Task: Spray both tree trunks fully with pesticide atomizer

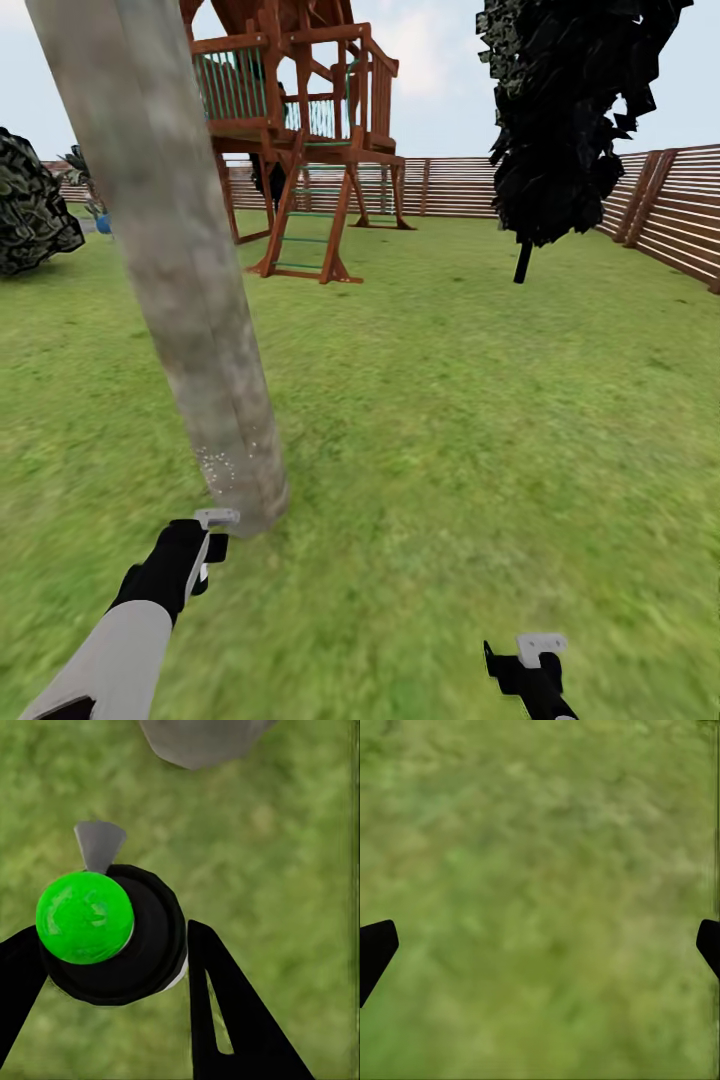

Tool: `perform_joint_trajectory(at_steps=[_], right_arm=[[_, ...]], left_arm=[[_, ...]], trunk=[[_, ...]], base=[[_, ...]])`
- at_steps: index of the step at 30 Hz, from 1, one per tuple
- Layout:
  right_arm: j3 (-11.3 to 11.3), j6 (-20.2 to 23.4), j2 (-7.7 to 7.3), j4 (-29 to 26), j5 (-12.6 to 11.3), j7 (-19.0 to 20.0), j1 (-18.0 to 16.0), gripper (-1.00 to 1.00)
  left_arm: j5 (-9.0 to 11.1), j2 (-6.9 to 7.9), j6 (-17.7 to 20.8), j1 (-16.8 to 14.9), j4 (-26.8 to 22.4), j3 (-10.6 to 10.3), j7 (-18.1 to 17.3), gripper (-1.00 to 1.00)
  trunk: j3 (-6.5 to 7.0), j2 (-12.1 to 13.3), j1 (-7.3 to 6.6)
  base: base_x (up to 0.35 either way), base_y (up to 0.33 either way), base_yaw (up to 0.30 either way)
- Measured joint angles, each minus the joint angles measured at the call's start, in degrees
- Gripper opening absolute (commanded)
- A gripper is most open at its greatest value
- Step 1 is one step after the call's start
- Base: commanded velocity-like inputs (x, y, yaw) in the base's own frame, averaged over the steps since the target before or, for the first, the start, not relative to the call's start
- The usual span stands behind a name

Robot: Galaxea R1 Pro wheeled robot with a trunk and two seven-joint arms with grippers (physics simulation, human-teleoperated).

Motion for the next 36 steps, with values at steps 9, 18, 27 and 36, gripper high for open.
perform_joint_trajectory(at_steps=[9,18,27,36], right_arm=[[0.00,0.00,0.00,0.00,0.00,0.00,0.00,1.00],[0.00,0.00,0.05,0.02,0.01,0.00,-0.01,1.00],[0.00,0.00,0.01,0.00,0.00,0.00,0.00,1.00],[0.00,0.00,0.09,0.02,0.01,0.00,-0.02,1.00]], left_arm=[[-0.03,0.03,-0.09,0.00,-0.09,0.23,0.01,-1.00],[0.15,0.01,-0.25,0.01,-0.10,0.27,0.10,-1.00],[0.12,0.06,-0.32,0.00,-0.09,0.49,0.10,-1.00],[0.30,0.10,-0.15,0.01,-0.04,0.29,3.63,-1.00]], trunk=[[0.00,0.00,0.01],[0.00,0.00,0.00],[0.00,0.00,0.00],[0.00,0.00,0.00]], base=[[0.006,-0.279,0.027],[0.039,-0.281,0.241],[0.117,-0.281,0.014],[0.112,-0.281,0.256]])
